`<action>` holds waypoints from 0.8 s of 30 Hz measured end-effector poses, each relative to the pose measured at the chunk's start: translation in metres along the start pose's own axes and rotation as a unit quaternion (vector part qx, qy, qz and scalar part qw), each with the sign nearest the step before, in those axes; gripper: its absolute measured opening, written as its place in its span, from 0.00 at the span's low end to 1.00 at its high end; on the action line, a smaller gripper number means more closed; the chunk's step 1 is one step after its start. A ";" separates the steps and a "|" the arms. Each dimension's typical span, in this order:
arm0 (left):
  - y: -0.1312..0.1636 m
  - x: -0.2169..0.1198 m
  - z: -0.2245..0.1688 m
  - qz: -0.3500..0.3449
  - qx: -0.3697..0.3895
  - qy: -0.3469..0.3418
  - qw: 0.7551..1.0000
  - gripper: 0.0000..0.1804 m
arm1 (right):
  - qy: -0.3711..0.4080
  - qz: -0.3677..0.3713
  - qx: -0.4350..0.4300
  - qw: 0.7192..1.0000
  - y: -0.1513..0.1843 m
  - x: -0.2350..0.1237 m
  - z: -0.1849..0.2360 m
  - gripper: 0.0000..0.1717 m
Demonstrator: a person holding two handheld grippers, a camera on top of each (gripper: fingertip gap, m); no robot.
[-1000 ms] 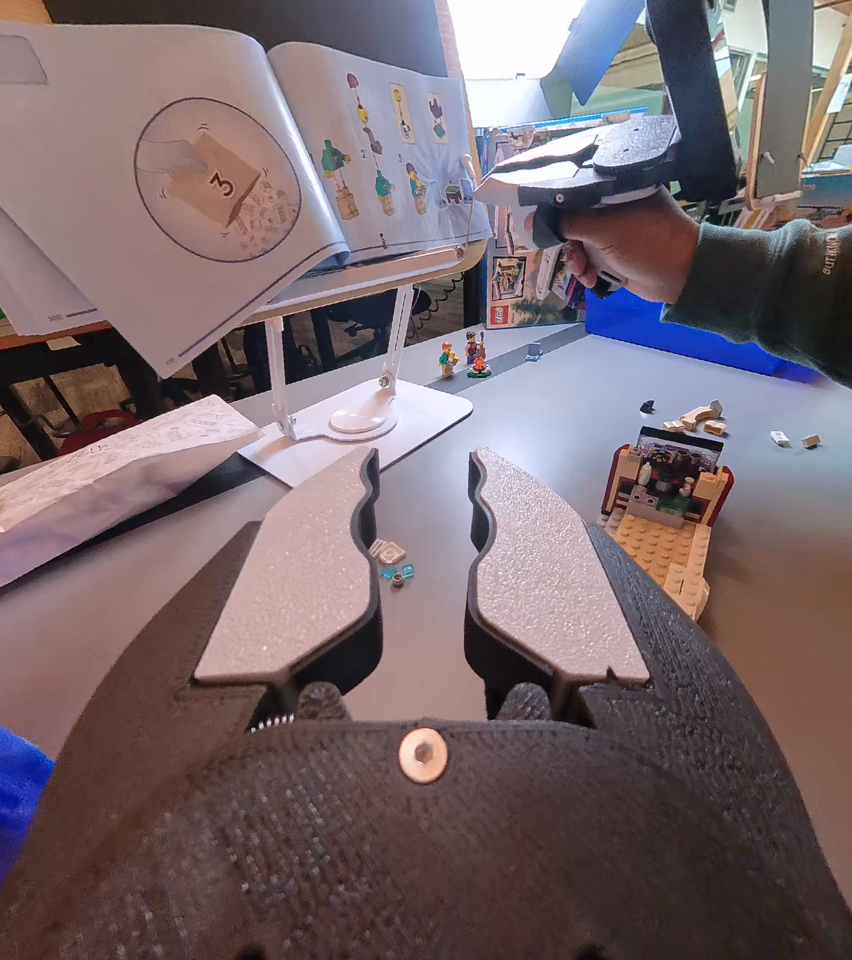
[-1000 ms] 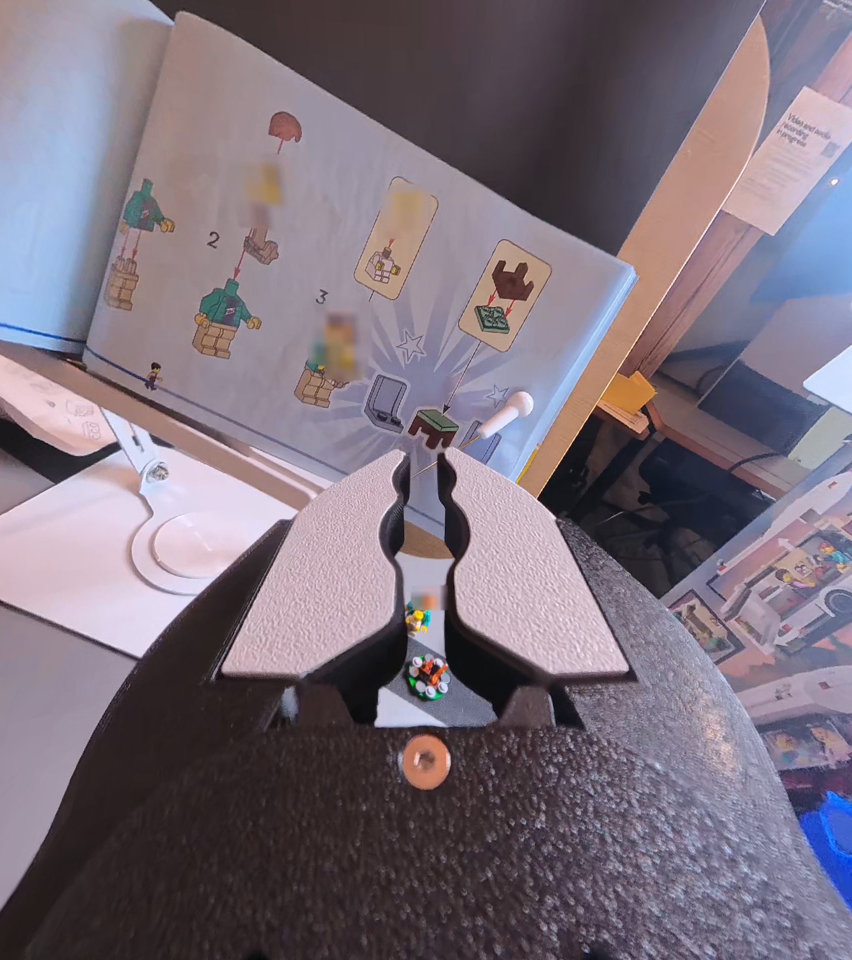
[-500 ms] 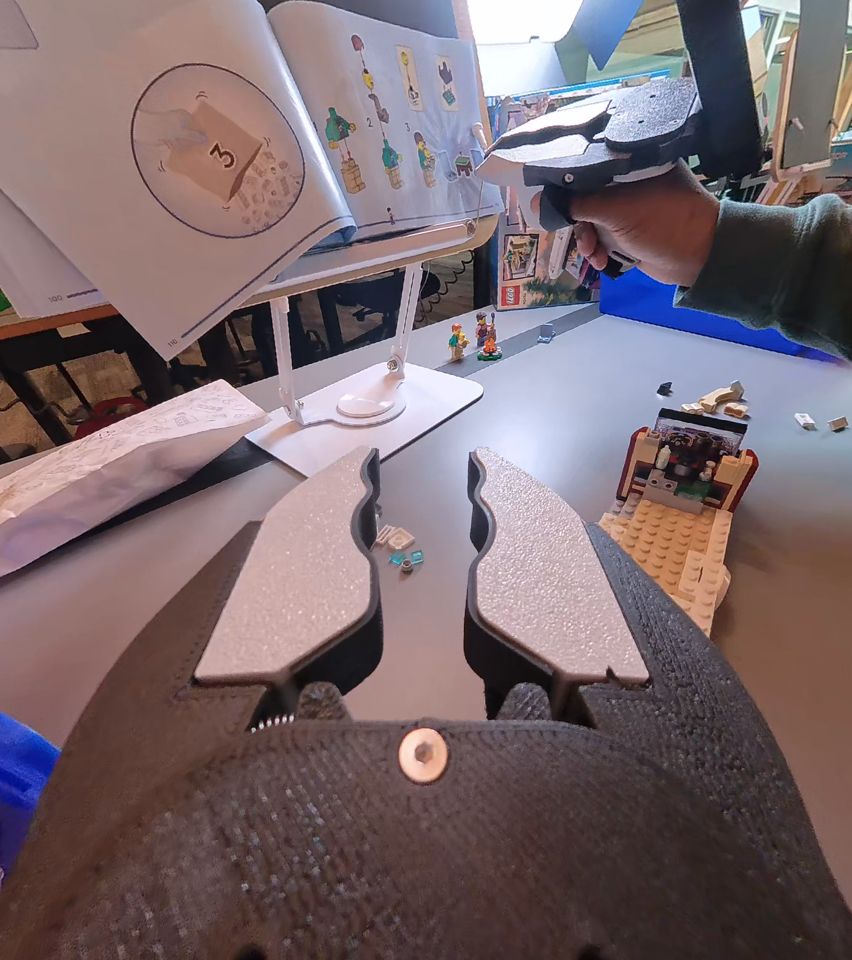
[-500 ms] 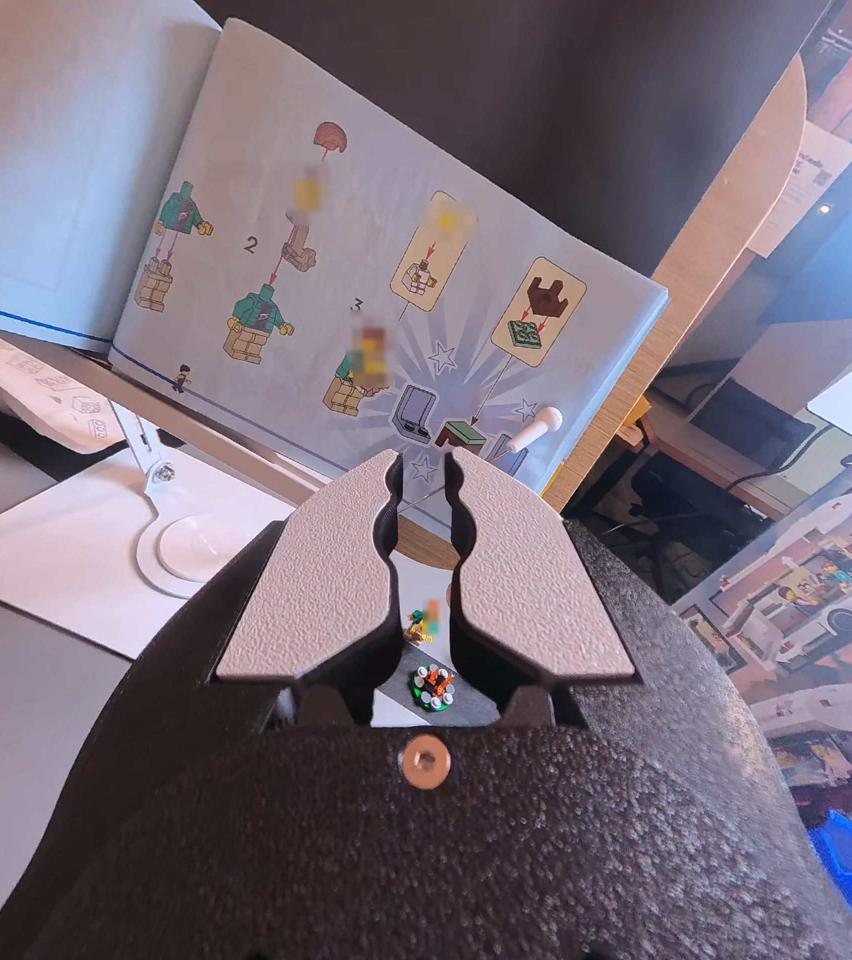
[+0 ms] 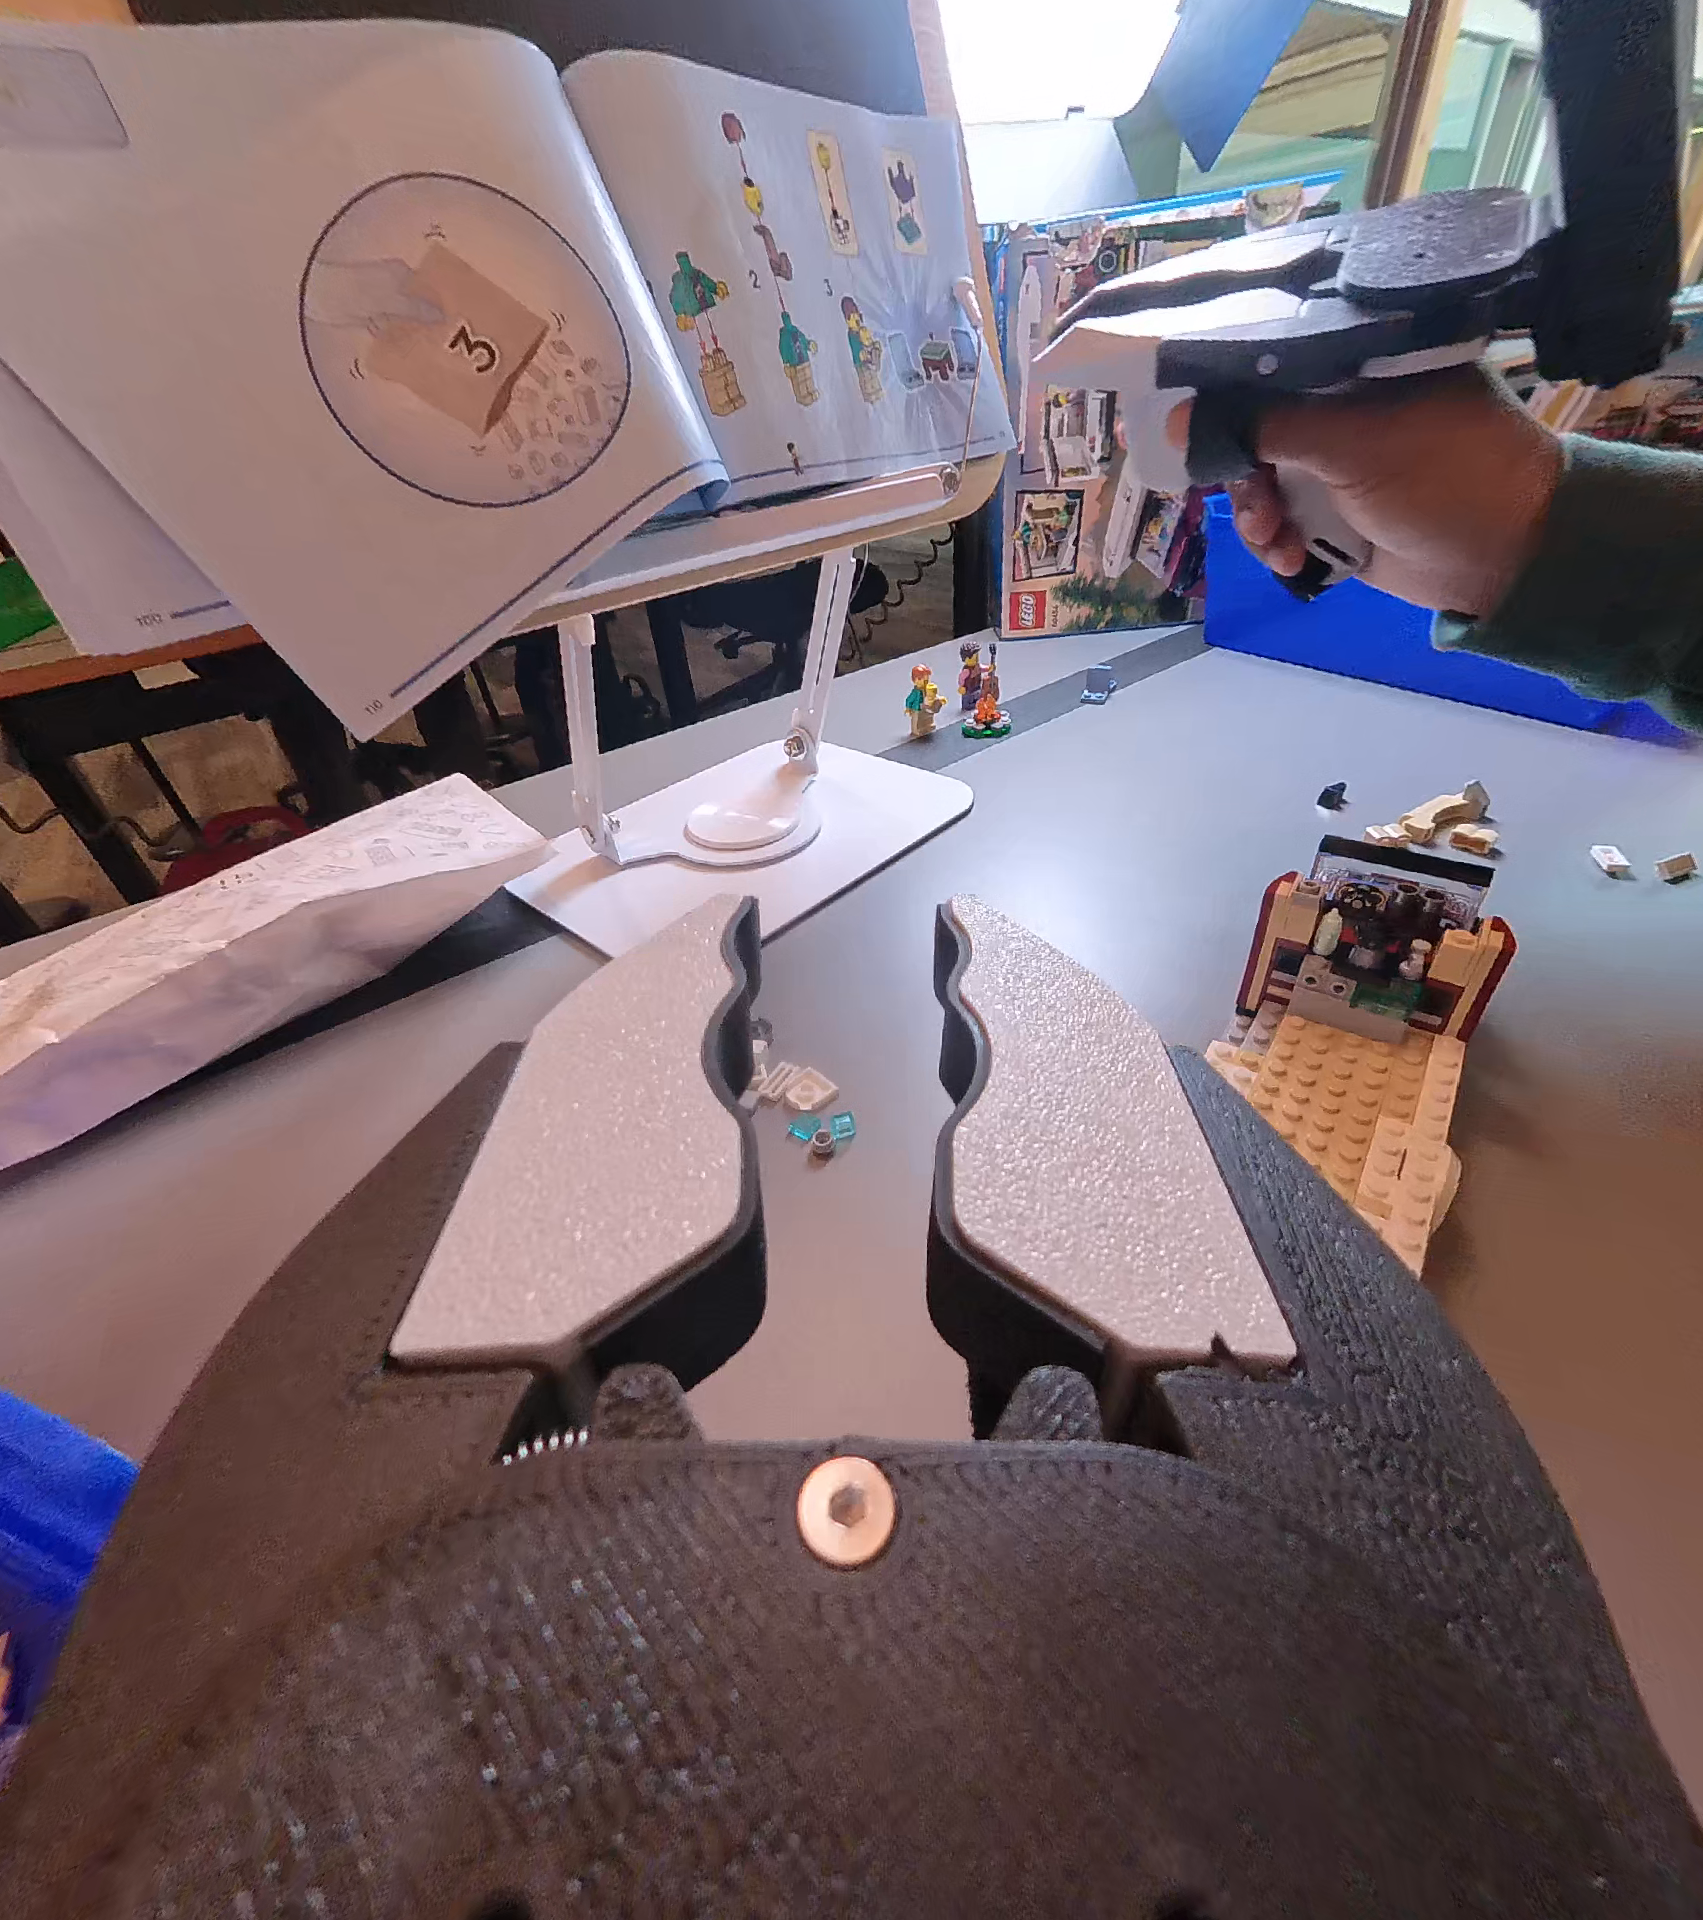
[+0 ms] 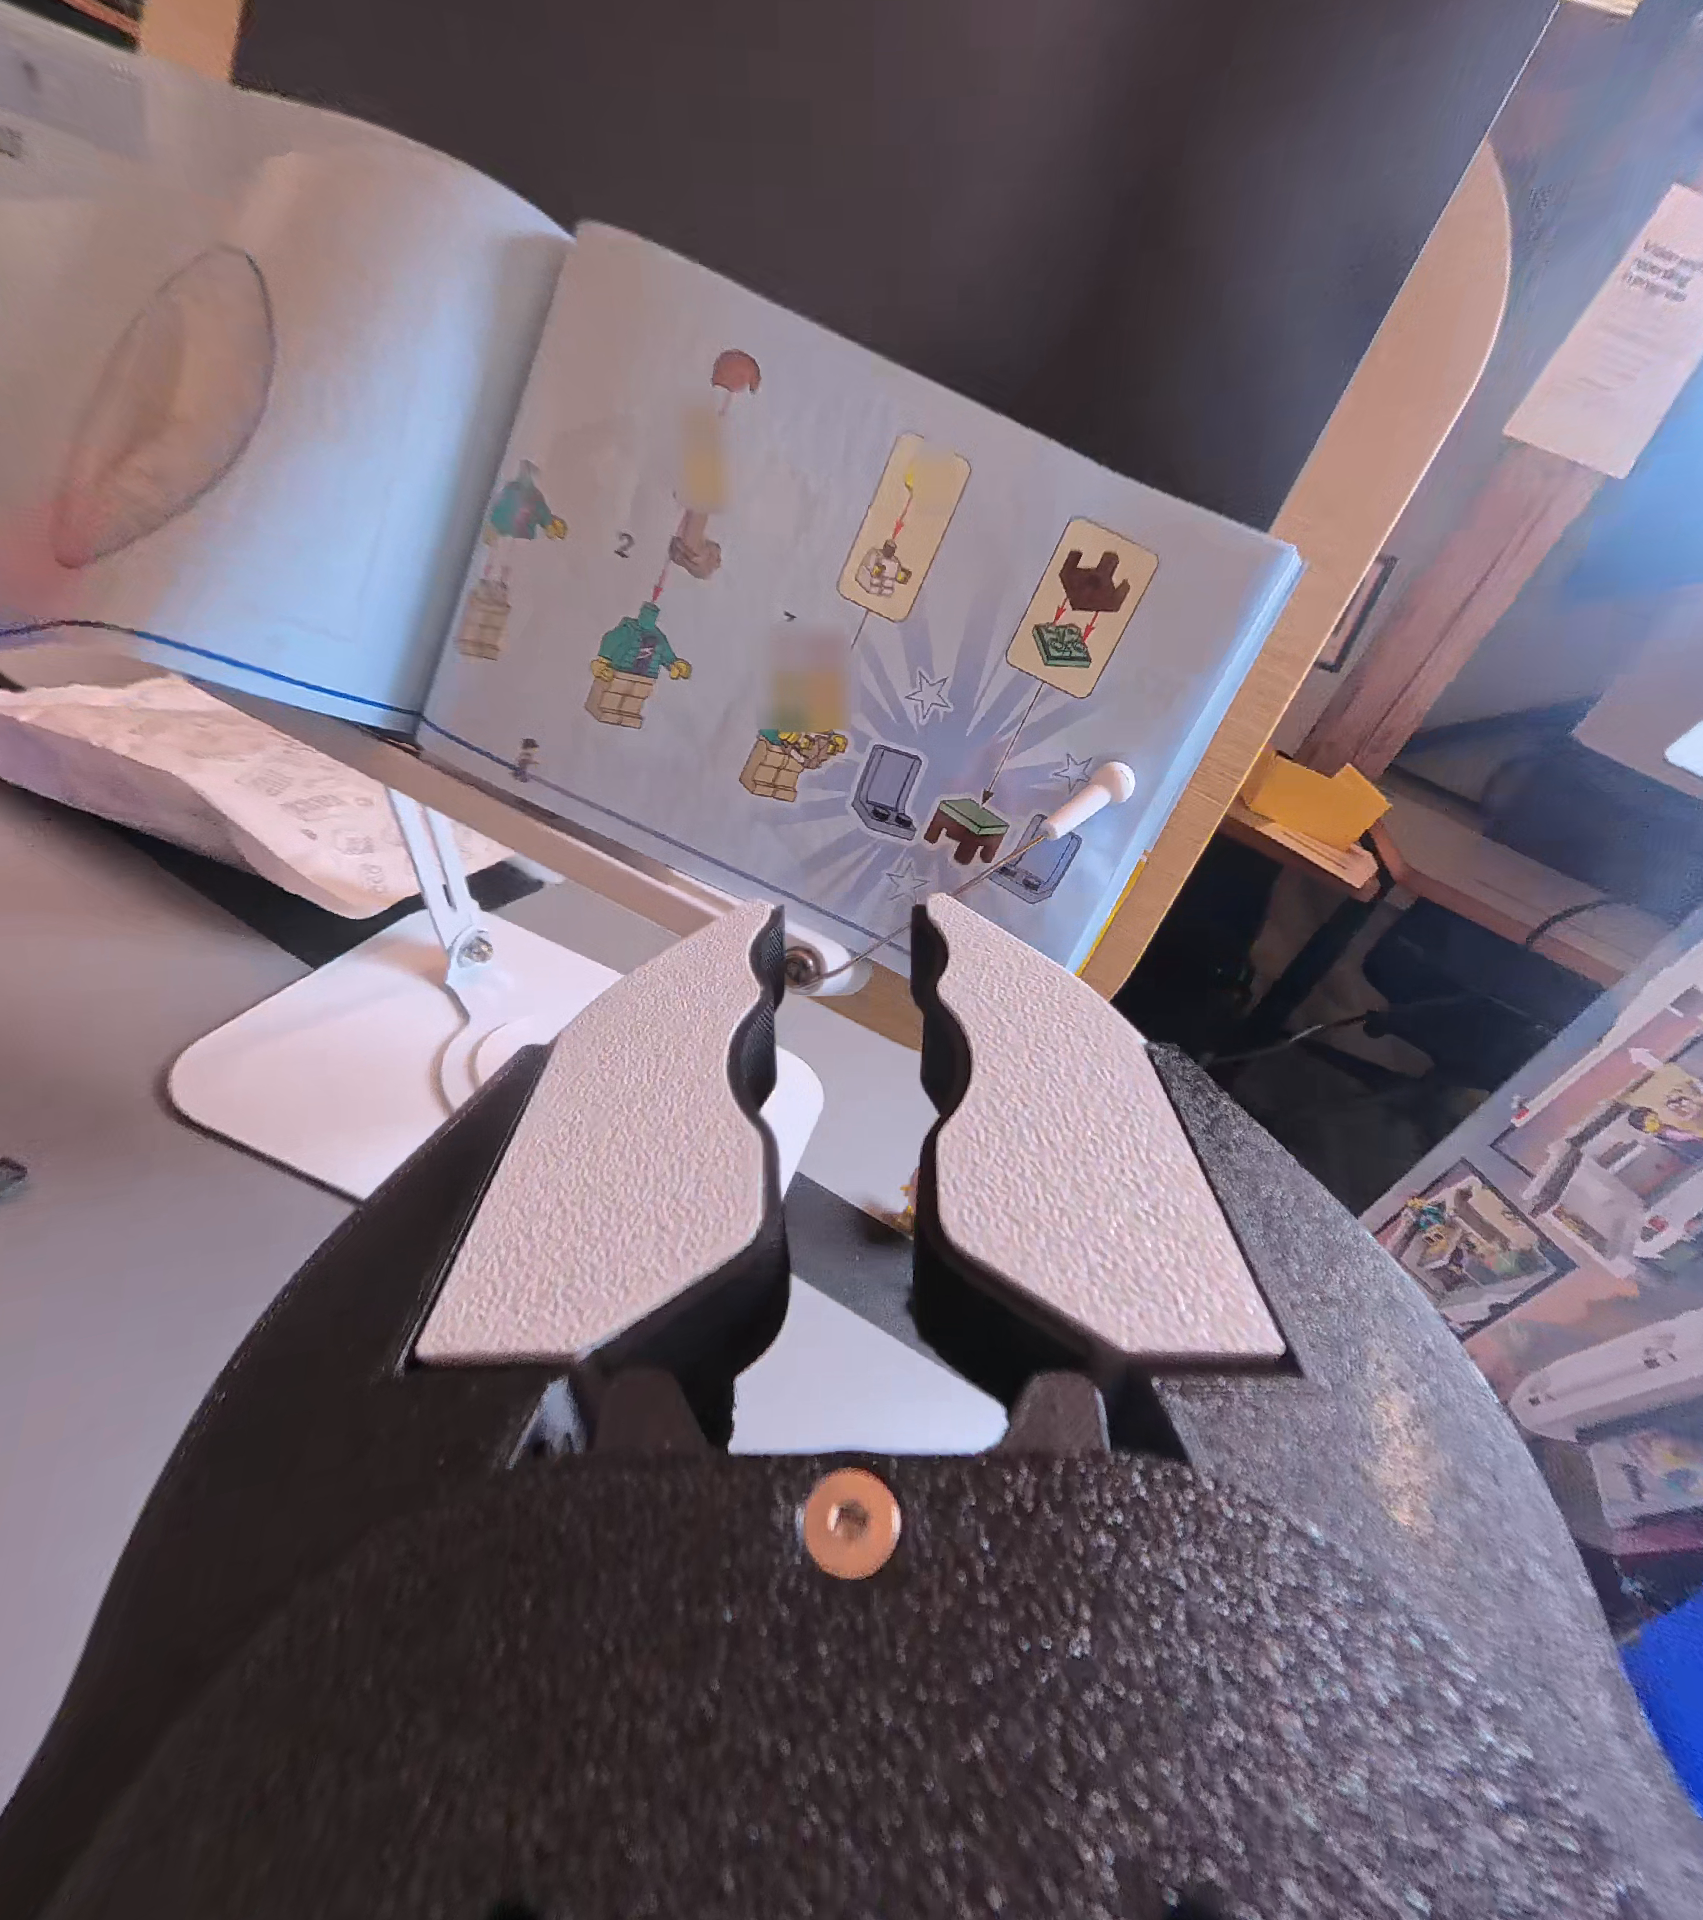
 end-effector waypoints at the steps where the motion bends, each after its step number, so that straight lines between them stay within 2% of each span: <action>1: -0.001 0.000 0.000 -0.003 0.001 0.000 1.000 0.18 | -0.003 -0.006 -0.001 1.000 -0.003 -0.008 0.002 0.14; 8: -0.001 0.001 -0.004 -0.004 0.001 0.010 1.000 0.18 | -0.051 -0.014 0.025 0.998 -0.024 -0.068 0.027 0.14; 14: -0.005 -0.001 -0.006 -0.011 0.019 0.002 1.000 0.17 | -0.110 0.012 0.056 0.992 -0.005 -0.132 0.065 0.14; 19: 0.002 0.001 -0.004 -0.004 0.017 -0.005 1.000 0.17 | -0.098 -0.013 0.093 0.991 0.018 -0.151 0.070 0.14; 24: -0.010 -0.006 0.002 -0.029 0.046 -0.033 0.998 0.18 | -0.078 -0.044 0.099 0.991 0.017 -0.157 0.059 0.16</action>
Point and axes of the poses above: each gripper's, where its closed fingertips meet, x out along the fingers, y out of its underside, z = x × y across the jaws, the point moved 7 cm from there along -x, back along the fingers, and after that the axes turned 4 degrees about -z, right-handed, at the moved point
